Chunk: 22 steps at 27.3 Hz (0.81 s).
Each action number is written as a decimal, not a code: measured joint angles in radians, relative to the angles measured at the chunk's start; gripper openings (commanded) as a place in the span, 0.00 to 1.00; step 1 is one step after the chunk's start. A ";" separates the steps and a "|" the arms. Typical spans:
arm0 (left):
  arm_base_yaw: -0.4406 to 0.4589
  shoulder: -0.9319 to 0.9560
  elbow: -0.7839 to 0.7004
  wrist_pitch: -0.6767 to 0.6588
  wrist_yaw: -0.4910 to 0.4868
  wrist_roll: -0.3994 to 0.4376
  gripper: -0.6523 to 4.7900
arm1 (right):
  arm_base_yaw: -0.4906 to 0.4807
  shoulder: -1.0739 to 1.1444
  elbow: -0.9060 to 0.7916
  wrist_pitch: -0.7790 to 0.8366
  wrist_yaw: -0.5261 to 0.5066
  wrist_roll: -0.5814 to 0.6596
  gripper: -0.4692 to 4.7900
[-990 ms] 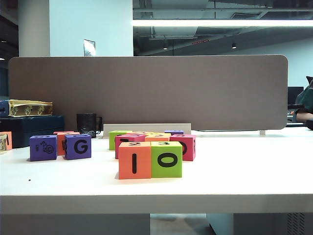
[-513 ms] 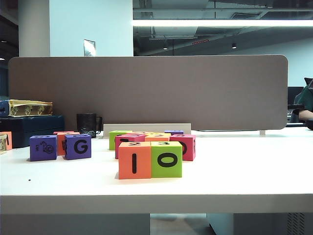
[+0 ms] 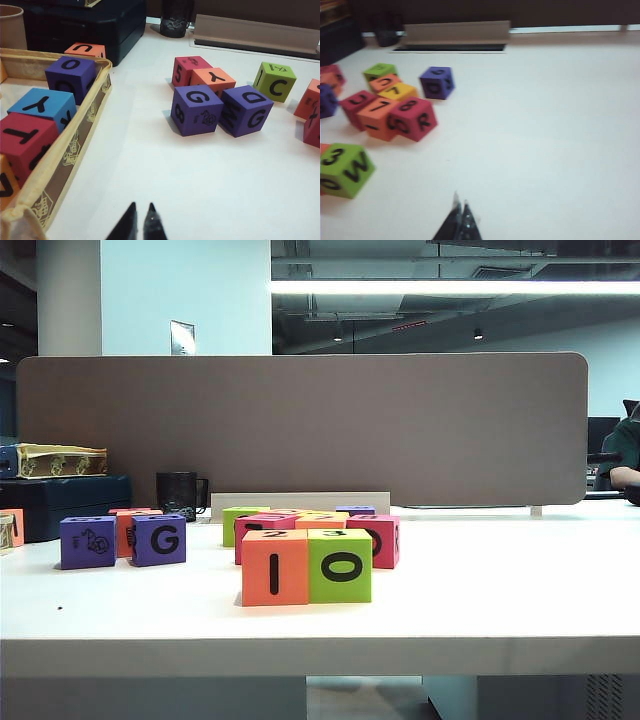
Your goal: Select the appropriate blocks from the scattered letter blocks on the table and arrange them in a row to spell out "23".
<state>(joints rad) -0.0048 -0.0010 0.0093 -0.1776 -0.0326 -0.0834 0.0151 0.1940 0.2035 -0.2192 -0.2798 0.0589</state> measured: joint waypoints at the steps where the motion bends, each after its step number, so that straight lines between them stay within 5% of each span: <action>1: 0.000 0.000 0.000 0.000 0.000 0.000 0.16 | 0.000 -0.013 -0.010 -0.001 0.023 0.000 0.09; 6: 0.000 0.000 0.000 0.000 0.000 0.000 0.16 | -0.018 -0.118 -0.083 0.021 0.188 0.000 0.09; 12: 0.000 0.000 0.000 0.000 0.000 0.000 0.16 | -0.048 -0.184 -0.194 0.111 0.206 0.013 0.09; 22: 0.000 0.001 0.000 0.000 0.004 0.000 0.16 | -0.042 -0.184 -0.200 0.035 0.300 0.014 0.09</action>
<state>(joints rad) -0.0048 -0.0002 0.0093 -0.1780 -0.0284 -0.0834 -0.0273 0.0101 0.0040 -0.1837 0.0200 0.0731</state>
